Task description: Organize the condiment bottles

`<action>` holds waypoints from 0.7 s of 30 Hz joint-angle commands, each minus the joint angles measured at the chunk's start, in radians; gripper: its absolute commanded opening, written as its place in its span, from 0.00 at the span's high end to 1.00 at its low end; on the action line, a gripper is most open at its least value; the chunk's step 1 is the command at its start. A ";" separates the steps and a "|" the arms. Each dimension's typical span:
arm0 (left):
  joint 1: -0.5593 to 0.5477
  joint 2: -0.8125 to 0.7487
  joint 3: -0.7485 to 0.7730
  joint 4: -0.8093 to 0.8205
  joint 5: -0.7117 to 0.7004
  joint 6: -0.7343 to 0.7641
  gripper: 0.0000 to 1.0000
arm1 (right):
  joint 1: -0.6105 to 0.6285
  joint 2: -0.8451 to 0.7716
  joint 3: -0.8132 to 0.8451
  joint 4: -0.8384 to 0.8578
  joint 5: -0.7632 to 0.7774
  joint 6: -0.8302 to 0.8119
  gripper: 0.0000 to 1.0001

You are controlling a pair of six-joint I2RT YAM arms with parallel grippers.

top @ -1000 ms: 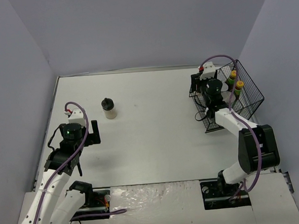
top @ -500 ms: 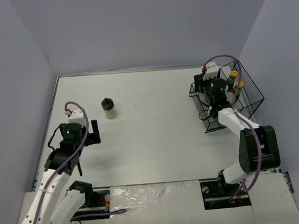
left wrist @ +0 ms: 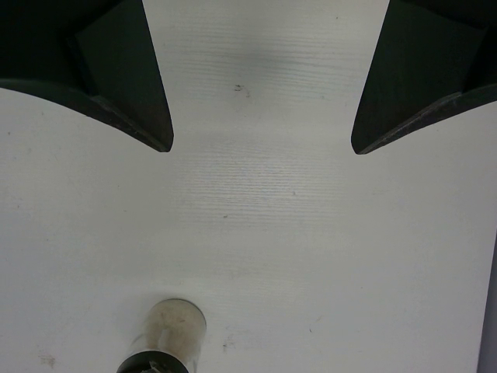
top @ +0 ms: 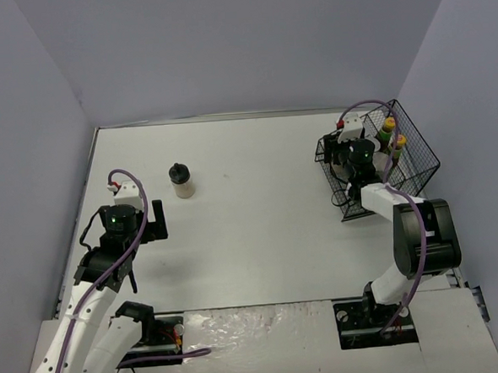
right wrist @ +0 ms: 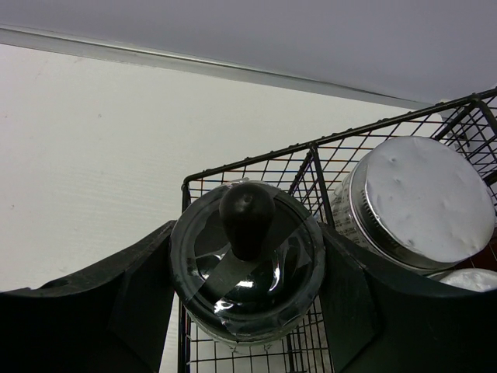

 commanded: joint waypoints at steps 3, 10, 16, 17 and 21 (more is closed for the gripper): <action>-0.003 0.008 0.023 0.056 0.002 0.015 0.03 | -0.004 -0.006 -0.008 0.124 -0.021 0.040 0.50; -0.003 0.005 0.021 0.056 0.003 0.016 0.03 | -0.004 -0.079 -0.010 0.066 -0.015 0.038 0.26; -0.003 0.000 0.022 0.058 0.006 0.016 0.03 | -0.004 -0.142 0.002 -0.006 -0.007 0.030 0.18; -0.003 -0.001 0.021 0.058 0.007 0.016 0.03 | -0.004 -0.150 0.002 -0.013 -0.004 0.031 0.17; -0.003 -0.004 0.021 0.058 0.012 0.016 0.03 | -0.004 -0.179 0.009 -0.061 0.002 0.029 0.14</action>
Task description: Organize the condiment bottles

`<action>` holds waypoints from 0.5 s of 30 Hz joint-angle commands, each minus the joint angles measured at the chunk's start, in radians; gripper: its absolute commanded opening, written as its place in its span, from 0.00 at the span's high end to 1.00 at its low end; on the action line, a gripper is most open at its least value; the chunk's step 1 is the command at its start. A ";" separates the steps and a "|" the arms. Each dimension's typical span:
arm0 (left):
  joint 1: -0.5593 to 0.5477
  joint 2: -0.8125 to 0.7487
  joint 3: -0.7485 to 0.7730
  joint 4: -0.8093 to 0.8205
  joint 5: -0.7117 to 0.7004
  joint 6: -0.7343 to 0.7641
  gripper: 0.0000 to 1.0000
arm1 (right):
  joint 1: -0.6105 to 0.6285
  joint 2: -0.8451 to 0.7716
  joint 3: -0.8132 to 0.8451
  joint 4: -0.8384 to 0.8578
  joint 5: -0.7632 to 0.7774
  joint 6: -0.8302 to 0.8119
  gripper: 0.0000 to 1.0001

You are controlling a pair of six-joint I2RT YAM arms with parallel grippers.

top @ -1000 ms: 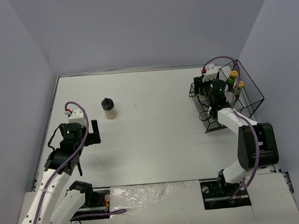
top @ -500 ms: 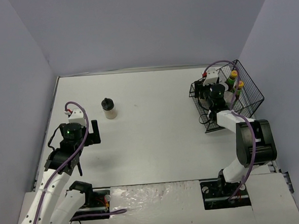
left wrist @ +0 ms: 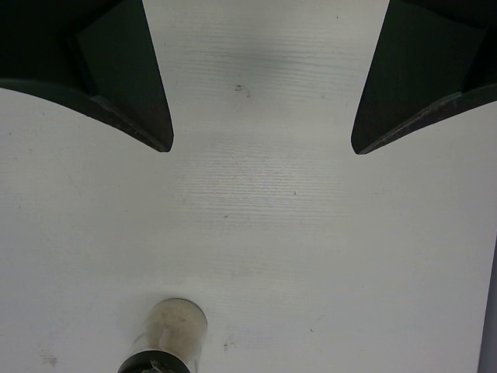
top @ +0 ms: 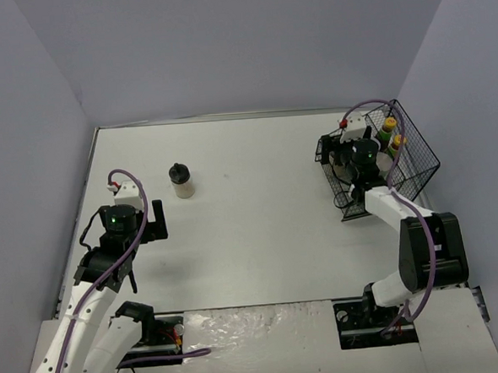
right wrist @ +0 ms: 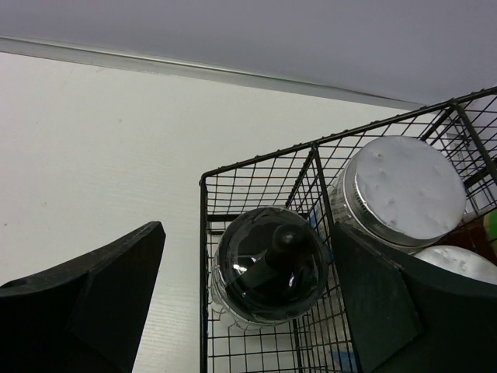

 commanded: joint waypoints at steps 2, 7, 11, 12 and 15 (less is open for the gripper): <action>-0.003 -0.004 0.021 0.058 0.013 0.016 0.03 | -0.004 -0.099 0.029 0.001 0.012 0.004 0.13; -0.003 0.009 0.023 0.064 0.046 -0.001 0.03 | -0.002 -0.190 0.094 -0.134 0.017 0.018 0.08; -0.003 0.071 0.040 0.110 0.111 -0.075 0.03 | 0.000 -0.290 0.158 -0.279 -0.012 0.049 0.01; -0.004 0.094 0.050 0.131 0.131 -0.096 0.03 | 0.001 -0.313 0.174 -0.311 -0.022 0.056 0.00; -0.006 0.189 0.099 0.217 0.175 -0.147 0.03 | 0.003 -0.383 0.211 -0.399 -0.055 0.079 0.00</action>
